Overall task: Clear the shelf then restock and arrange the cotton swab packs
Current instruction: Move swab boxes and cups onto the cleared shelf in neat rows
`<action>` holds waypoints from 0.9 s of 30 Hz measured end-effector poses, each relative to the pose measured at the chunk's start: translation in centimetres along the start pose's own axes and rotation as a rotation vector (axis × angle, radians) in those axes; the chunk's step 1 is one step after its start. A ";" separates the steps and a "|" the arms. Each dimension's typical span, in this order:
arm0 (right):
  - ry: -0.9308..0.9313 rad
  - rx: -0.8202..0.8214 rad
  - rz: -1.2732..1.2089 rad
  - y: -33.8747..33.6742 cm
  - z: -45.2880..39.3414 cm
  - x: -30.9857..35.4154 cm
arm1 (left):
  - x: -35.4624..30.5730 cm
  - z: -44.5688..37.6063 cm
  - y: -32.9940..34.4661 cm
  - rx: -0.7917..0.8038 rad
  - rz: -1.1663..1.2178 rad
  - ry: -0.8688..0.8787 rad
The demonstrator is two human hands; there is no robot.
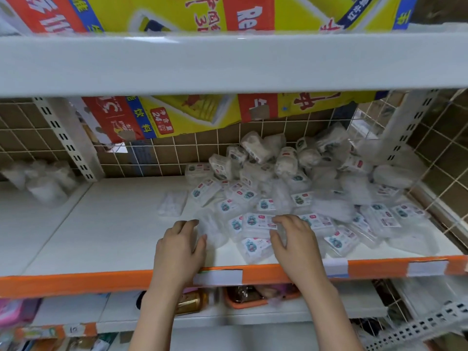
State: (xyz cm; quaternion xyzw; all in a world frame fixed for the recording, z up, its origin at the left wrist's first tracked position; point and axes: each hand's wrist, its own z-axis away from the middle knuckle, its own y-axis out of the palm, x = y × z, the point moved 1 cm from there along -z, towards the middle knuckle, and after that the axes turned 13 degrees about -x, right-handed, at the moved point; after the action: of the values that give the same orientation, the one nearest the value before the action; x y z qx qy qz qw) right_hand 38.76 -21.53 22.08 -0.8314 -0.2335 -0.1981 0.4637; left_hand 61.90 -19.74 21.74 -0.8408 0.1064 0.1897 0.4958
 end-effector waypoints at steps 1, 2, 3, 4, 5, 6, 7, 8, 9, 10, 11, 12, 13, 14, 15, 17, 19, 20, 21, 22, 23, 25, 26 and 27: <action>0.009 0.001 0.000 0.0 -0.1 0.1 | 0.1 -0.2 0.0 -0.004 0.019 -0.003; 0.014 0.000 0.002 0.0 -0.1 0.2 | 0.3 -0.4 0.1 -0.010 0.039 -0.005; 0.016 -0.003 0.005 -0.1 -0.2 0.3 | 0.4 -0.6 0.2 -0.012 0.057 -0.007; 0.017 -0.008 0.011 -0.1 -0.2 0.3 | 0.4 -0.7 0.3 -0.012 0.069 -0.005; 0.024 -0.011 0.019 -0.1 -0.3 0.3 | 0.4 -0.8 0.4 -0.011 0.079 0.000; 0.031 -0.015 0.027 -0.1 -0.3 0.3 | 0.5 -0.9 0.5 -0.010 0.086 0.009; 0.035 -0.018 0.035 0.0 -0.4 0.2 | 0.5 -1.0 0.6 -0.011 0.091 0.017; 0.035 -0.018 0.042 0.1 -0.3 0.2 | 0.5 -1.1 0.6 -0.014 0.093 0.022; 0.034 -0.016 0.046 0.1 -0.4 0.2 | 0.5 -1.2 0.7 -0.019 0.093 0.025; 0.035 -0.012 0.049 0.1 -0.4 0.2 | 0.4 -1.4 0.7 -0.024 0.091 0.030; 0.036 -0.009 0.053 0.0 -0.5 0.2 | 0.4 -1.6 0.7 -0.028 0.092 0.039; 0.035 -0.012 0.055 -0.2 -0.6 0.2 | 0.2 -1.8 0.8 -0.033 0.094 0.047; 0.030 -0.022 0.055 -0.3 -0.8 0.1 | 0.1 -2.0 0.9 -0.038 0.096 0.048; 0.028 -0.033 0.052 -0.5 -1.0 0.0 | -0.1 -2.1 1.0 -0.044 0.098 0.047; 0.032 -0.040 0.047 -0.7 -1.1 -0.3 | -0.4 -2.3 1.1 -0.048 0.102 0.050; 0.043 -0.044 0.040 -1.1 -1.4 -0.8 | -1.0 -2.5 1.5 -0.062 0.121 0.064; 0.030 -0.047 0.038 -1.5 -1.6 -1.5 | -1.7 -2.6 2.0 -0.079 0.147 0.069; 0.020 -0.044 0.037 -1.7 -1.7 -1.8 | -2.2 -2.6 2.2 -0.088 0.156 0.067; 0.009 -0.041 0.034 -2.0 -1.9 -2.3 | -2.7 -2.6 2.5 -0.098 0.161 0.063; -0.006 -0.040 0.031 -2.3 -2.2 -2.7 | -3.3 -2.6 2.8 -0.108 0.160 0.060; -0.020 -0.040 0.028 -2.7 -2.6 -3.3 | -4.0 -2.5 3.1 -0.114 0.155 0.056; -0.044 -0.041 0.030 -3.6 -3.5 -4.6 | -5.7 -2.4 3.7 -0.125 0.133 0.047; -0.054 -0.050 0.031 -4.1 -4.0 -5.4 | -6.5 -2.4 4.1 -0.135 0.117 0.049; -0.059 -0.061 0.028 -4.7 -4.5 -6.2 | -7.5 -2.3 4.5 -0.148 0.101 0.052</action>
State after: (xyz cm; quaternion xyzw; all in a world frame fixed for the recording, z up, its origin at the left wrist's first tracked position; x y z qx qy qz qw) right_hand 30.51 -24.48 24.07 -0.8537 -0.2292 -0.1739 0.4340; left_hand 53.98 -24.00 22.36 -0.8733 0.1472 0.2001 0.4191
